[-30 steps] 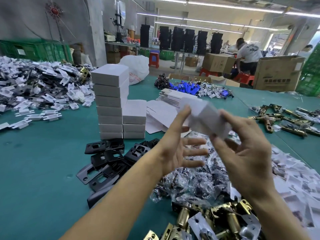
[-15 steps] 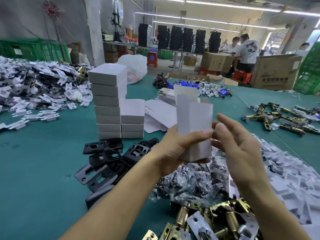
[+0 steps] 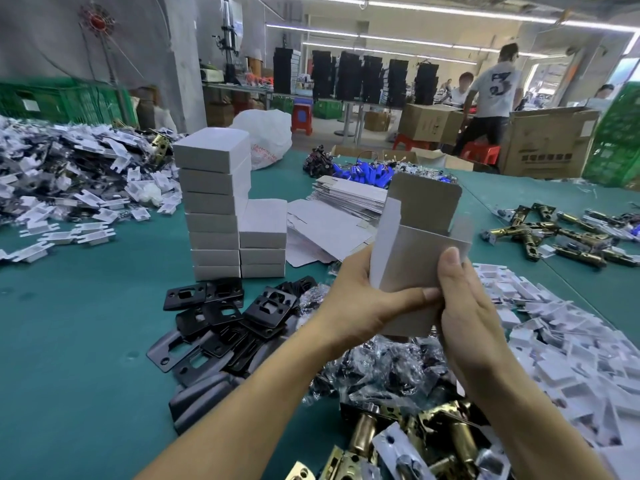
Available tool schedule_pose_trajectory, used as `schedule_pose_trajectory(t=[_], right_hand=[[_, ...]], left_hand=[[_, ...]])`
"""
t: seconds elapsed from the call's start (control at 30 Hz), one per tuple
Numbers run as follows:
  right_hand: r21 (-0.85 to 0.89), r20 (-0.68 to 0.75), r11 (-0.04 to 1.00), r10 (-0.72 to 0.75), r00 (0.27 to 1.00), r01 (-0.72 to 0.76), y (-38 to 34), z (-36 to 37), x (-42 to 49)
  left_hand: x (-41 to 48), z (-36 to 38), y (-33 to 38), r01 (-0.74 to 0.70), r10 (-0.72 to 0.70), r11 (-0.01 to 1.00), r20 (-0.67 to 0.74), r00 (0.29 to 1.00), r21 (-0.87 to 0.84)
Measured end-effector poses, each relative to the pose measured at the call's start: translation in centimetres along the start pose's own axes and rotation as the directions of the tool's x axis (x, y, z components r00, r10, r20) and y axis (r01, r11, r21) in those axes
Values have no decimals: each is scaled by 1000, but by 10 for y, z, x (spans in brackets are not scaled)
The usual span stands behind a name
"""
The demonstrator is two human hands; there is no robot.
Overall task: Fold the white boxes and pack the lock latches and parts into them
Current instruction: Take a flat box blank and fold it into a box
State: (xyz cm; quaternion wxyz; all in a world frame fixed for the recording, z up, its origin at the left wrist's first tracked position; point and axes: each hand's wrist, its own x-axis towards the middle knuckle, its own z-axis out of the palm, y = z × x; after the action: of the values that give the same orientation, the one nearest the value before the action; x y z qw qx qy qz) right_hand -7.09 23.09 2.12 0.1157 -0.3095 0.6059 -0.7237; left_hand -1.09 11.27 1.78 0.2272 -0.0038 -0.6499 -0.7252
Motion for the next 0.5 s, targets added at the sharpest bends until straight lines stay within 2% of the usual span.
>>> schedule_pose_trajectory(t=[0.17, 0.3, 0.4, 0.5], right_hand=[[-61, 7, 997, -51, 999, 51, -7, -5, -1], [-94, 11, 992, -78, 997, 79, -5, -2, -2], [-156, 64, 988, 3, 998, 7, -4, -5, -2], [-418, 117, 903, 157, 981, -95, -1, -8, -1]], left_hand=[[-2, -1, 1, 89, -89, 996, 73, 993, 10], [-1, -2, -1, 87, -88, 996, 33, 996, 21], [1, -5, -4, 116, -116, 993, -25, 993, 27], [5, -10, -7, 139, -137, 990, -181, 974, -1]])
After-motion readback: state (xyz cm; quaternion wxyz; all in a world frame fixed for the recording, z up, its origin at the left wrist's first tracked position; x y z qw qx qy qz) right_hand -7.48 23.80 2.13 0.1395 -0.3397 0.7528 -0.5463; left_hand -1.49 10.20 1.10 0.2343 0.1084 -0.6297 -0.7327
